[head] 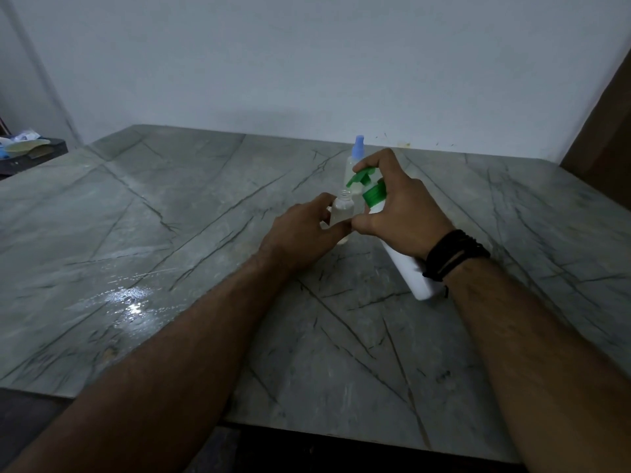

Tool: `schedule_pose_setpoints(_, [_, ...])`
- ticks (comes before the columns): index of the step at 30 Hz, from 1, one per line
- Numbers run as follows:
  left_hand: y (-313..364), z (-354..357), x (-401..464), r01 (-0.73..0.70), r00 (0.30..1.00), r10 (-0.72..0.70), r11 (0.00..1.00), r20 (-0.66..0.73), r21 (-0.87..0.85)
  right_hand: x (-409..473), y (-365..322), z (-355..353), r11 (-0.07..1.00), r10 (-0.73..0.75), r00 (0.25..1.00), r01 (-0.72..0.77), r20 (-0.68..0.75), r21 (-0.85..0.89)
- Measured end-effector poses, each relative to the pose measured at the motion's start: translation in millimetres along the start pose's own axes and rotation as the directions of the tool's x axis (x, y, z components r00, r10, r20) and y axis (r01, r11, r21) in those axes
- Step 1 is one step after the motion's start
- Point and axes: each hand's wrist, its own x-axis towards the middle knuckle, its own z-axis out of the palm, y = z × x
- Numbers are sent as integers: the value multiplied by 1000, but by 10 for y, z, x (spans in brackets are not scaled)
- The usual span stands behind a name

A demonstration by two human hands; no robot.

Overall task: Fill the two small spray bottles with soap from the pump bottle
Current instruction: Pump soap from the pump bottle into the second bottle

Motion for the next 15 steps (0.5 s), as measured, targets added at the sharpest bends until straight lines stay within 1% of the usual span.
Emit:
schedule_pose_setpoints(8, [-12, -2, 12, -1, 1000, 1, 1000, 10, 4, 19, 3, 0, 1000, -6, 1000, 6, 22, 1])
schedule_pose_setpoints(15, [-3, -6, 11, -7, 1000, 7, 1000, 14, 8, -1, 32, 9, 1000, -19, 1000, 19, -7, 3])
